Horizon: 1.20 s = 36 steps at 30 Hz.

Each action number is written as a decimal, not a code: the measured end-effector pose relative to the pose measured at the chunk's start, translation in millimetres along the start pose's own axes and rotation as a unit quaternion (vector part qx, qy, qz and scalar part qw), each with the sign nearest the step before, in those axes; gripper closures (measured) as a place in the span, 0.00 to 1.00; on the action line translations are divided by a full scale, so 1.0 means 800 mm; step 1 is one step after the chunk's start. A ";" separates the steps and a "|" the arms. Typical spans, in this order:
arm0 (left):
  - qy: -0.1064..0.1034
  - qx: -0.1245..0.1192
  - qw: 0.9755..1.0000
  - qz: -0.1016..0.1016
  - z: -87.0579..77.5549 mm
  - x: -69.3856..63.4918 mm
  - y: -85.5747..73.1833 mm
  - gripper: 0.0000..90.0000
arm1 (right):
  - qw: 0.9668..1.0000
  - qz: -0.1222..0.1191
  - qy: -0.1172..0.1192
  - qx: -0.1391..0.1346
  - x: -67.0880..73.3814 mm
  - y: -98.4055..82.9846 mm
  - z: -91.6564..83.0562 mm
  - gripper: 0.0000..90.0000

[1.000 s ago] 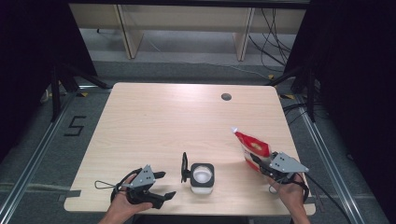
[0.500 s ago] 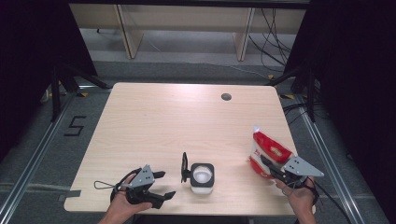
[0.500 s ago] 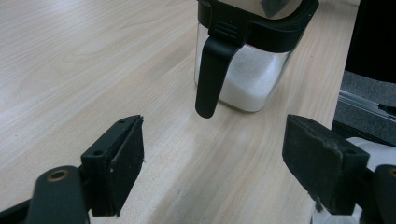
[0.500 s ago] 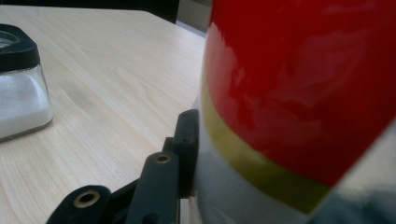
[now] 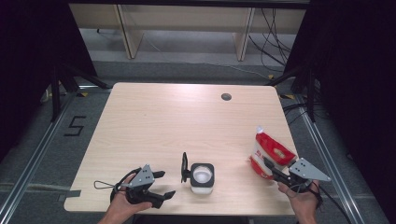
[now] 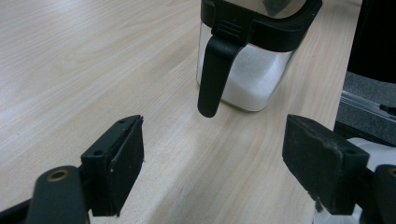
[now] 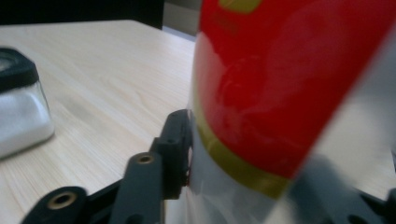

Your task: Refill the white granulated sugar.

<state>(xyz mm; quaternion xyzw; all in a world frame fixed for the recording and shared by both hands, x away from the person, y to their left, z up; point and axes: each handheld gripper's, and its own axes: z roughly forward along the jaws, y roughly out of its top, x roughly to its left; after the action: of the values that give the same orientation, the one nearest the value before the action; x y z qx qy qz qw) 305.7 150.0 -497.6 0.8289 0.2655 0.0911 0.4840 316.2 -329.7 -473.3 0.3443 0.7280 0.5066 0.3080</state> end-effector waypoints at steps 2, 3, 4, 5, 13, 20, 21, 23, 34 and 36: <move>0.000 -0.003 1.000 -0.001 0.001 0.000 0.000 0.23 | 1.000 0.012 -0.017 -0.001 0.001 0.001 -0.007 0.57; -0.003 0.003 1.000 0.001 0.000 0.001 0.000 0.23 | 0.999 0.023 -0.024 -0.004 0.002 0.001 -0.010 0.55; 0.001 -0.001 1.000 0.002 0.000 0.000 0.000 0.23 | 1.000 0.008 -0.024 -0.009 -0.001 0.001 -0.012 0.52; 0.003 0.001 1.000 0.008 0.000 0.000 0.001 0.23 | 0.999 0.042 -0.021 -0.004 0.003 0.001 -0.015 0.49; 0.003 -0.011 1.000 0.007 -0.006 0.003 0.004 0.23 | 0.998 0.051 -0.036 0.002 0.009 -0.002 -0.030 0.38; 0.001 -0.015 1.000 0.013 -0.008 0.004 0.007 0.23 | 0.997 0.055 -0.054 0.008 0.015 -0.007 -0.048 0.35; 0.002 -0.013 1.000 0.016 -0.008 0.004 0.007 0.23 | 0.998 0.046 -0.052 0.005 0.014 -0.009 -0.050 0.35; -0.001 -0.015 1.000 0.016 -0.008 0.003 0.008 0.23 | 0.997 0.057 -0.053 0.011 0.017 -0.010 -0.053 0.35; 0.002 -0.027 1.000 -0.010 -0.012 -0.002 0.014 0.23 | 0.996 0.060 -0.057 0.040 0.031 -0.016 -0.063 0.33; 0.000 -0.022 1.000 0.011 -0.012 0.001 0.016 0.23 | 0.996 0.058 -0.056 0.041 0.032 -0.016 -0.064 0.33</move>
<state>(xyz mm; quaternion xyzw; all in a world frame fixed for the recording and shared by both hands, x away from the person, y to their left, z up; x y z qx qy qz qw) 307.2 152.8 -481.8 0.8209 0.2542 0.1025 0.5010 258.3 -339.1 -473.0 0.4261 0.7086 0.4736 0.3035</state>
